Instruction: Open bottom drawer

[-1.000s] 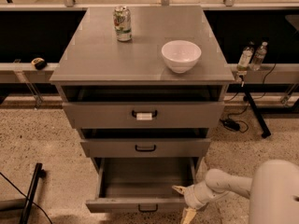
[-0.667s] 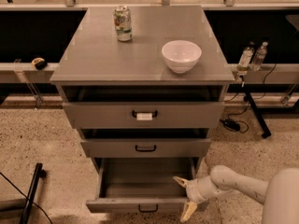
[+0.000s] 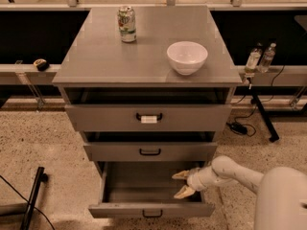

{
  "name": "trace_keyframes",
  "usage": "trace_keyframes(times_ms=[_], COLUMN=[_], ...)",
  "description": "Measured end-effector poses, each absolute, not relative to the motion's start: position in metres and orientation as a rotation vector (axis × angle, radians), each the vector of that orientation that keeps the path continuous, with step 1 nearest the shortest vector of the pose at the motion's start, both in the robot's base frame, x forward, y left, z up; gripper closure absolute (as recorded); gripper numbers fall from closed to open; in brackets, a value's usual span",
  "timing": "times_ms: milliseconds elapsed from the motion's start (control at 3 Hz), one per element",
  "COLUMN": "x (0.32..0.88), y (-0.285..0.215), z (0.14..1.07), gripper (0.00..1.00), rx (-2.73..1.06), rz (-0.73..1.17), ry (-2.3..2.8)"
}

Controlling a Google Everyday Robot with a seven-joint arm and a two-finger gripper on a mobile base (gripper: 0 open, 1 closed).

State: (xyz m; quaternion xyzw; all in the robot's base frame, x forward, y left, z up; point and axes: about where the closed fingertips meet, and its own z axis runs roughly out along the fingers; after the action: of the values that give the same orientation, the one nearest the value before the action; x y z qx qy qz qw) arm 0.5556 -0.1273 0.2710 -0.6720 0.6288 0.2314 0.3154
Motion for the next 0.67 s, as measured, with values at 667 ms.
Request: trace_keyframes(times_ms=[667], x=[0.606], y=[-0.107], z=[0.206], gripper=[0.84], rx=[-1.760], rz=[0.573], ry=[1.774])
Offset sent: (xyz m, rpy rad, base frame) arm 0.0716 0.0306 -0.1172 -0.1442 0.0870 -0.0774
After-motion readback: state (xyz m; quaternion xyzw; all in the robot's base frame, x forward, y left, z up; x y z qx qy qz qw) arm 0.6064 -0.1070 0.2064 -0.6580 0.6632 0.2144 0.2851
